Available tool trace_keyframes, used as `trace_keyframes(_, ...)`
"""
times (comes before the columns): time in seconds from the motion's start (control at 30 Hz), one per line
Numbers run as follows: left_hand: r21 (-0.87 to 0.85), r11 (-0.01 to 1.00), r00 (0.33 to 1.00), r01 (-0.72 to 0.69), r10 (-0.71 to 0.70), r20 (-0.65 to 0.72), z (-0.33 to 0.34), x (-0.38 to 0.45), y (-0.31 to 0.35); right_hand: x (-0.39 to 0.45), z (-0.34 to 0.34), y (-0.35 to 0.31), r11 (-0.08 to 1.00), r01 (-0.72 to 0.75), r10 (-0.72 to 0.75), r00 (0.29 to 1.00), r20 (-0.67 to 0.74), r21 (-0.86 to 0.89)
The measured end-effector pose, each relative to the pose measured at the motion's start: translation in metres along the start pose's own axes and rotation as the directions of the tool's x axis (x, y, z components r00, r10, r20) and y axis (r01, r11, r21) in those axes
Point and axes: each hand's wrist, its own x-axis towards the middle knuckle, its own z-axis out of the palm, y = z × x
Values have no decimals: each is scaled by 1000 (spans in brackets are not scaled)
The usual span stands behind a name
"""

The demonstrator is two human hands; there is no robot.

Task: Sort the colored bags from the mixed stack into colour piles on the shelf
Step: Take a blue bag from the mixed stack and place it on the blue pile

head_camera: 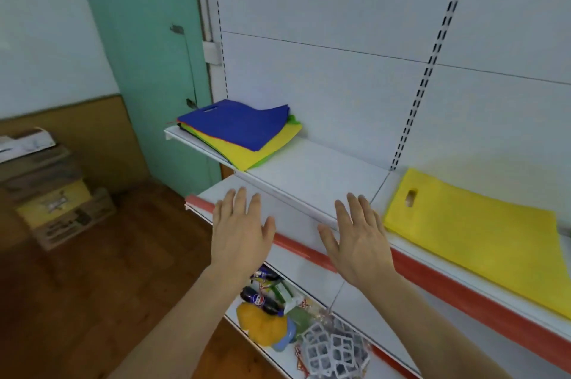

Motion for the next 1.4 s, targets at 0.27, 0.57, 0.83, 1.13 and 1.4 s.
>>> trace_keyframes(0.27, 62, 997, 998, 50, -52, 29, 19, 84, -90, 123, 47, -82, 994, 53, -51, 998, -21, 96)
trace_keyframes(0.57, 32, 997, 997, 72, -72, 0, 24, 195, -161, 248, 73, -137, 997, 52, -53, 998, 16, 52)
trace_keyframes(0.83, -7, 1000, 1000, -11, 11, -8, 49, 290, -223, 313, 103, -180, 995, -84, 88, 994, 67, -59)
trace_keyframes(1.13, 2, 977, 973, -212, 211, 97, 68, 381, -261, 342, 119, -214, 887, -450, 461, 875, 145, -107)
trace_keyframes(1.4, 84, 927, 927, -366, 354, 127, 93, 389, -259, 346, 120, -220, 892, -439, 451, 883, 132, -106)
